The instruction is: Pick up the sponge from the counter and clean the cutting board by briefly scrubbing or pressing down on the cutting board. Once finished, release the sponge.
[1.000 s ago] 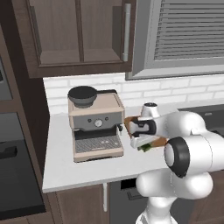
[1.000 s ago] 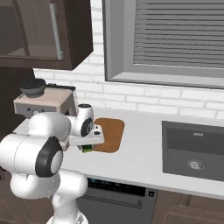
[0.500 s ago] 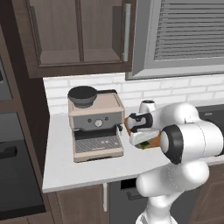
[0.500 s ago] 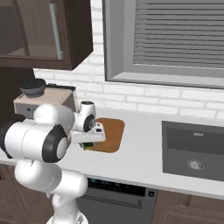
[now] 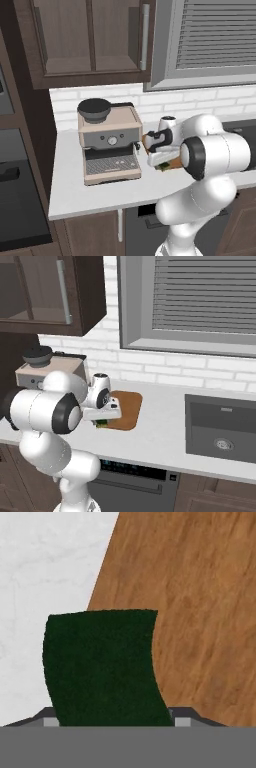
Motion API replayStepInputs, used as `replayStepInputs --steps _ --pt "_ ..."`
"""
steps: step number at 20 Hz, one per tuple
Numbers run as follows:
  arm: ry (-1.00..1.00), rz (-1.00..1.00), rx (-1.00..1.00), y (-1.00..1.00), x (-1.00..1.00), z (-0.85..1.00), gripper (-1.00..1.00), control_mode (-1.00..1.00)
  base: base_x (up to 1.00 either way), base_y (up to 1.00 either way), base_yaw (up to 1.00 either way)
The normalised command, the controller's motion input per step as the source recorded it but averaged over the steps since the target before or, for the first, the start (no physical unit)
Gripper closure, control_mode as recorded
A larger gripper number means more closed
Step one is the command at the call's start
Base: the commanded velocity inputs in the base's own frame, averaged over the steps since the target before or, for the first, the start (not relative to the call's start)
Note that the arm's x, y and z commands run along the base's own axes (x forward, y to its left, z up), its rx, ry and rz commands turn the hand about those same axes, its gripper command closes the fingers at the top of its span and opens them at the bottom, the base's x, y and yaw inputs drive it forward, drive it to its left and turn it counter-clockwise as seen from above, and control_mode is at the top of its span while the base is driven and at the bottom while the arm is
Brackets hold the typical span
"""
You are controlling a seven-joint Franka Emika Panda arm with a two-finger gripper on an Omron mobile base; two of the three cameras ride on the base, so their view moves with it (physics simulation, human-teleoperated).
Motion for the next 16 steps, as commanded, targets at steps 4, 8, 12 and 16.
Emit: replayStepInputs --steps 4,8,12,16 --pt "0.00 0.00 0.00 0.00 0.31 0.00 1.00 -1.00 0.00 0.00 0.00" --pt "0.00 0.00 0.00 0.00 0.34 0.00 1.00 -1.00 0.00 0.00 0.00" --pt "0.00 0.00 0.00 0.00 0.40 0.00 1.00 -1.00 0.00 0.00 0.00" --pt "0.00 0.00 0.00 0.00 0.44 0.00 1.00 -1.00 0.00 0.00 0.00"
